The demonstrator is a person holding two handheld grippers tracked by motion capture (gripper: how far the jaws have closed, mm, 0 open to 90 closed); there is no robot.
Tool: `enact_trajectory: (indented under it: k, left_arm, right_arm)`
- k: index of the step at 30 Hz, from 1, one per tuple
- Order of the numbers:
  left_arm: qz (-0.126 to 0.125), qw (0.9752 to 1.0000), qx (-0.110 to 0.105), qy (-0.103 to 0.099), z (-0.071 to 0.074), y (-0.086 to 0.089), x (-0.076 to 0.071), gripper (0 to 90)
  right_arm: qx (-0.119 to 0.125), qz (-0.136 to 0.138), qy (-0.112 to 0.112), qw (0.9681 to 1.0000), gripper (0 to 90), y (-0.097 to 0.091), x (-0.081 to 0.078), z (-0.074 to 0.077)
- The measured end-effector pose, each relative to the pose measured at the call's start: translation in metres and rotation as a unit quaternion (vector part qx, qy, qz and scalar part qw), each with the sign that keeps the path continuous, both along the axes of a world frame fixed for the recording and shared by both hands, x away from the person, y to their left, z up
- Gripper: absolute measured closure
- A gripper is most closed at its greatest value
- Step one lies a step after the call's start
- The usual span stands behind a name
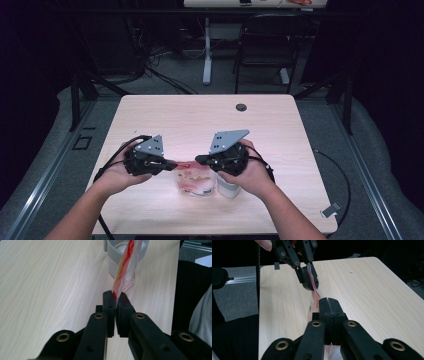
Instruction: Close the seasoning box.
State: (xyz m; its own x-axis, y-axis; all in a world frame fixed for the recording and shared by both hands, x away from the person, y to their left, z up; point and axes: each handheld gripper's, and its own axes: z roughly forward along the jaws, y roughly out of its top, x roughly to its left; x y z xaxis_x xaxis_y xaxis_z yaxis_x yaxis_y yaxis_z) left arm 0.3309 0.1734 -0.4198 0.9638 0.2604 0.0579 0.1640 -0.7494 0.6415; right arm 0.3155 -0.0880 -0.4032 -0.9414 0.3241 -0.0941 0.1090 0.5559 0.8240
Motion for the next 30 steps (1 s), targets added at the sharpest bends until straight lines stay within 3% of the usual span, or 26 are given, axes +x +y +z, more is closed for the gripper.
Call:
enact_trajectory:
  k: [6,8,13,20,25,30]
  left_arm:
    - [-0.002,1.0,-0.002,-0.009,-0.001,0.003,-0.004,90.0]
    - [-0.001,0.9999,0.001,-0.015,-0.001,0.006,-0.004,90.0]
    - [0.02,0.9993,0.007,-0.029,0.0,0.016,-0.004,90.0]
    - [0.06,0.9971,0.012,-0.044,-0.001,0.036,-0.003,90.0]
    - [0.096,0.9941,0.003,-0.051,-0.004,0.053,-0.005,90.0]
    - [0.114,0.9924,-0.033,-0.032,-0.008,0.064,-0.007,89.9]
  right_arm:
    - [0.015,-0.011,-0.003,0.9998,83.2,-0.001,0.0,0.001]
    - [0.032,-0.018,-0.005,0.9993,81.2,-0.003,-0.001,0.002]
    - [0.062,-0.028,-0.006,0.9977,80.4,-0.013,-0.001,0.007]
    - [0.071,-0.044,-0.012,0.9965,78.9,-0.028,-0.005,0.009]
    - [0.07,-0.054,-0.013,0.996,78.7,-0.037,-0.009,0.005]
    - [0.075,-0.072,-0.01,0.9945,79.0,-0.048,-0.011,0.0]
